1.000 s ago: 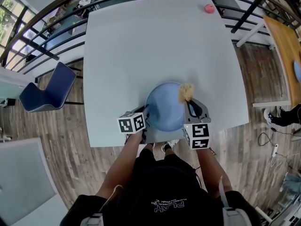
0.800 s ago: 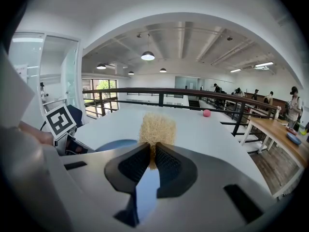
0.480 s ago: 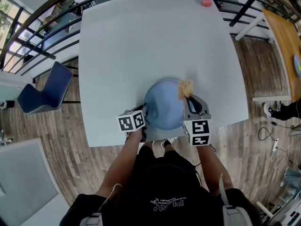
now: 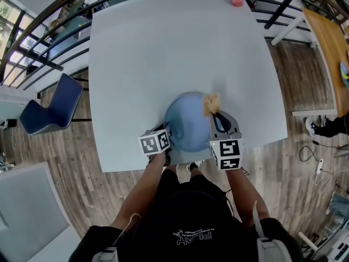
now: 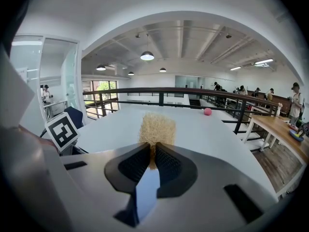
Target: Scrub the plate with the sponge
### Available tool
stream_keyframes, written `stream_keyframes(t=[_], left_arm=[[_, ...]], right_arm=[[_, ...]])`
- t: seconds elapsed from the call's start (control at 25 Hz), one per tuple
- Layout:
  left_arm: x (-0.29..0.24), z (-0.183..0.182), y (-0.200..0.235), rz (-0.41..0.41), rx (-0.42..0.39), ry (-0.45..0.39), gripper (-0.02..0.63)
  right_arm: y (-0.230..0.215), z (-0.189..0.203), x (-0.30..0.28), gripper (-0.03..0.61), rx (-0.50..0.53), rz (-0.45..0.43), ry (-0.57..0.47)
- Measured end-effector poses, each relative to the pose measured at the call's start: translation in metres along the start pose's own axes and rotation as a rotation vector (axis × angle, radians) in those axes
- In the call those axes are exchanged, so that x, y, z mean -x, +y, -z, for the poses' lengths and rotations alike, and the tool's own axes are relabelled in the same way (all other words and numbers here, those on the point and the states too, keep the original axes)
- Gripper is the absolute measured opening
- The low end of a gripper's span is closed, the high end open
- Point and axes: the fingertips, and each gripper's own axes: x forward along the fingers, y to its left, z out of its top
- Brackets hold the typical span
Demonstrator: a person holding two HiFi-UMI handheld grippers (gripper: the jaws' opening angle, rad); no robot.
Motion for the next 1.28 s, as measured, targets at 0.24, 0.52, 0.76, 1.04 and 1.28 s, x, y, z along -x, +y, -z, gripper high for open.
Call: stream_keyframes(t=[0.24,0.52,0.76,1.04,1.28], left_arm=[[0.003,-0.010,0.002,-0.033,-0.029,-0.024,0.141],[0.027,-0.032,0.007,-0.084,-0.061,-0.101,0.147],[0.060,-0.076,-0.008,-0.052,-0.115,-0.229,0.147],[0.104,-0.121,-0.047,0.001,-0.230,-0.371,0.138],[0.136,-0.154,-0.070,0.009,-0.299,-0.469,0.048]], right_arm=[[-0.002,-0.004,-0.002,0.044,0.000,0.000,-0.009],[0.001,-0.011,0.000,0.044,0.007,-0.012,-0.032],[0.012,-0.041,0.004,0.044,0.033,-0.018,-0.091],[0.014,-0.078,0.022,0.044,0.064,-0.008,-0.170],[0.015,-0.108,0.037,0.044,0.087,0.004,-0.233]])
